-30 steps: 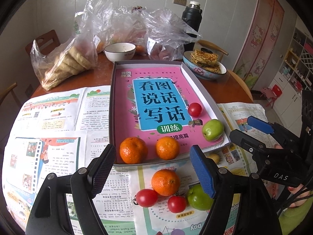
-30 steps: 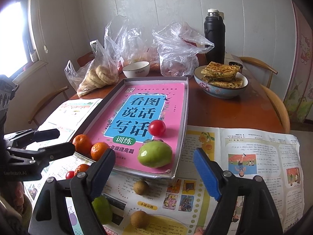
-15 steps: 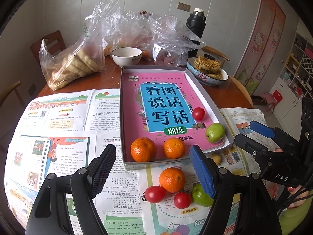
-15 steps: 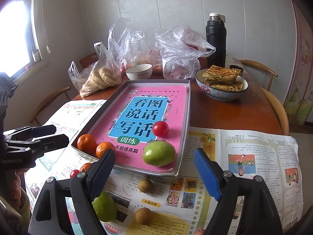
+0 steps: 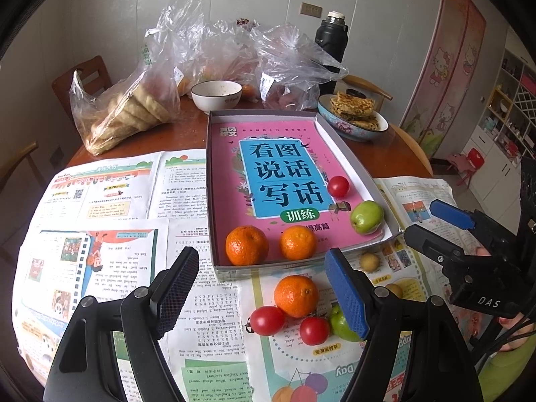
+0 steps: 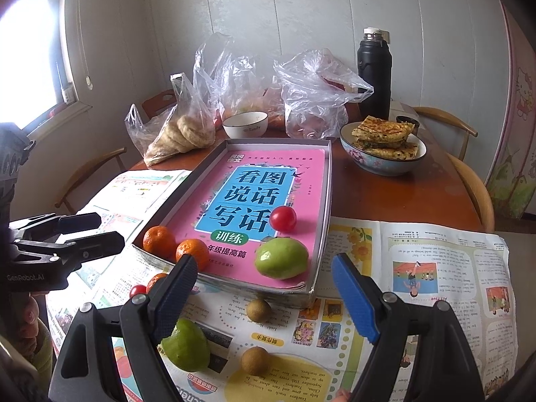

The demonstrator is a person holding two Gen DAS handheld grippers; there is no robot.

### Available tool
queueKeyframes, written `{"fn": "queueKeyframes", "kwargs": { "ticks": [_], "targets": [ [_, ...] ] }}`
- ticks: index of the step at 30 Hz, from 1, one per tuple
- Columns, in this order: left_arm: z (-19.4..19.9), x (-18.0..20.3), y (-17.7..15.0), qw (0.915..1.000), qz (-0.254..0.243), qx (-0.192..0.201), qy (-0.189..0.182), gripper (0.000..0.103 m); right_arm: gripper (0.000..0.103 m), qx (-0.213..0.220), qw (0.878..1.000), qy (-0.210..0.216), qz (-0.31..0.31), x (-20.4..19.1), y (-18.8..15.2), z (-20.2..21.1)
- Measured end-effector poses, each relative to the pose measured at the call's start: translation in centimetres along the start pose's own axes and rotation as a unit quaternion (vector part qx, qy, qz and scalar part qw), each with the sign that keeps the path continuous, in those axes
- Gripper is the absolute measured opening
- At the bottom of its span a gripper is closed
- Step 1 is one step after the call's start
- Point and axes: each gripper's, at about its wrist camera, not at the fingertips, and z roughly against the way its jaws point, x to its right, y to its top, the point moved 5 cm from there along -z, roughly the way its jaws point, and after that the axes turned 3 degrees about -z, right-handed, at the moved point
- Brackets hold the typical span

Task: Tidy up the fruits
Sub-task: 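Withdraw both open tools from the tray back toward the loose fruit, then lower the right tool onto the large green lime and close it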

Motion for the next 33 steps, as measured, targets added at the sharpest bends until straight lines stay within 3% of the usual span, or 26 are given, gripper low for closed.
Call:
{"fn": "queueKeyframes", "kwargs": {
  "ticks": [33],
  "targets": [
    [0.8,-0.8,-2.7,0.9998,-0.002,-0.019,0.004,0.079,0.082,-0.006,1.0,0.011,0.011,-1.5,-2.5,1.7]
  ]
}}
